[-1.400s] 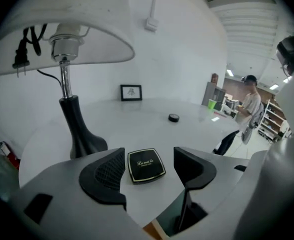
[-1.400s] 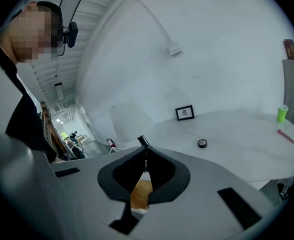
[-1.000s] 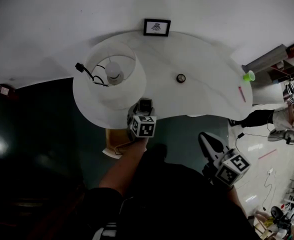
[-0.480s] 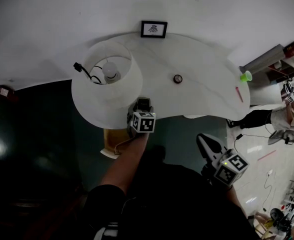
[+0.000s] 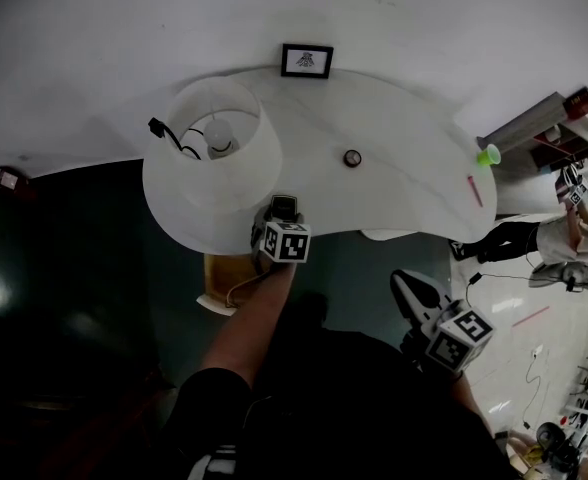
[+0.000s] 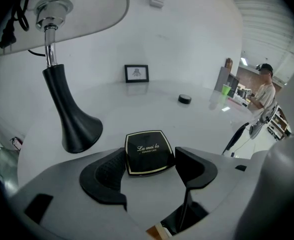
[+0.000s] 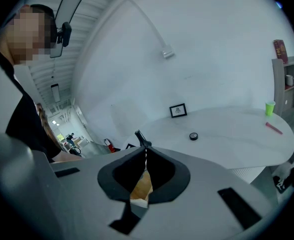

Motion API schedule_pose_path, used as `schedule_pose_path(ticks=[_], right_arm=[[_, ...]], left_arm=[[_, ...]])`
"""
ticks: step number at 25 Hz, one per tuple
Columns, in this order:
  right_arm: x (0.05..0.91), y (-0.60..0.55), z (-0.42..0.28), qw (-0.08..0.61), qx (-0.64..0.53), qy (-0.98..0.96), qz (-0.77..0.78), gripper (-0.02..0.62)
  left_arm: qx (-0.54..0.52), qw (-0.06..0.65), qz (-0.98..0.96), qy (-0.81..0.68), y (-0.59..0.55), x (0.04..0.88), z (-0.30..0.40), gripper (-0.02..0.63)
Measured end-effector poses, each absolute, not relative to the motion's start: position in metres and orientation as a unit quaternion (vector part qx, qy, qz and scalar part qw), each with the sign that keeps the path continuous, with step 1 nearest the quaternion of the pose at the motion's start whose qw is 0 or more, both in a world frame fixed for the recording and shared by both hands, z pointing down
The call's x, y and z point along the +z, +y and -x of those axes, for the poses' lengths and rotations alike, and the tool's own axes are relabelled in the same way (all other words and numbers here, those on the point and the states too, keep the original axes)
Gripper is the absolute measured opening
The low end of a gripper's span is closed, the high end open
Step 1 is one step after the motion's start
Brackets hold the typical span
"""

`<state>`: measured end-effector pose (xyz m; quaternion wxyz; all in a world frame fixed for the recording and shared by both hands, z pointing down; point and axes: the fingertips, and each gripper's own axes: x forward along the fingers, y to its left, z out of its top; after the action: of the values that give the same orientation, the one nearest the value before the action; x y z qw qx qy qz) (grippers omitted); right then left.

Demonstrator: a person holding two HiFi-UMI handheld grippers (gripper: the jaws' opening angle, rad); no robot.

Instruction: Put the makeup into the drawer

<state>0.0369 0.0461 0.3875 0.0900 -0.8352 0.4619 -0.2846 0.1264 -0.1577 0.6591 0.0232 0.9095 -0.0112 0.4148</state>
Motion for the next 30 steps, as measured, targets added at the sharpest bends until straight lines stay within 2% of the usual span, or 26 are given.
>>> schedule_pose_path(ticks=[7,16,26,30], right_arm=[[0.399,0.053,-0.034,0.07,-0.295,0.472,0.828,0.017],[0.399,0.043,-0.034,0.077,-0.289,0.499,0.813,0.017],[0.404,0.043,-0.03,0.076,-0.293,0.512,0.804,0.017],[0.406,0.048,-0.031,0.08,-0.298,0.506,0.806,0.017]], left_arm=[[0.395,0.038,-0.918,-0.016,-0.165,0.644,-0.116,0.318],[0.379,0.045,-0.924,-0.017,-0.168,0.626,-0.094,0.313],[0.421,0.002,-0.907,-0.019,-0.18,0.66,-0.083,0.31],[0.422,0.004,-0.906,-0.03,-0.18,0.659,-0.086,0.311]])
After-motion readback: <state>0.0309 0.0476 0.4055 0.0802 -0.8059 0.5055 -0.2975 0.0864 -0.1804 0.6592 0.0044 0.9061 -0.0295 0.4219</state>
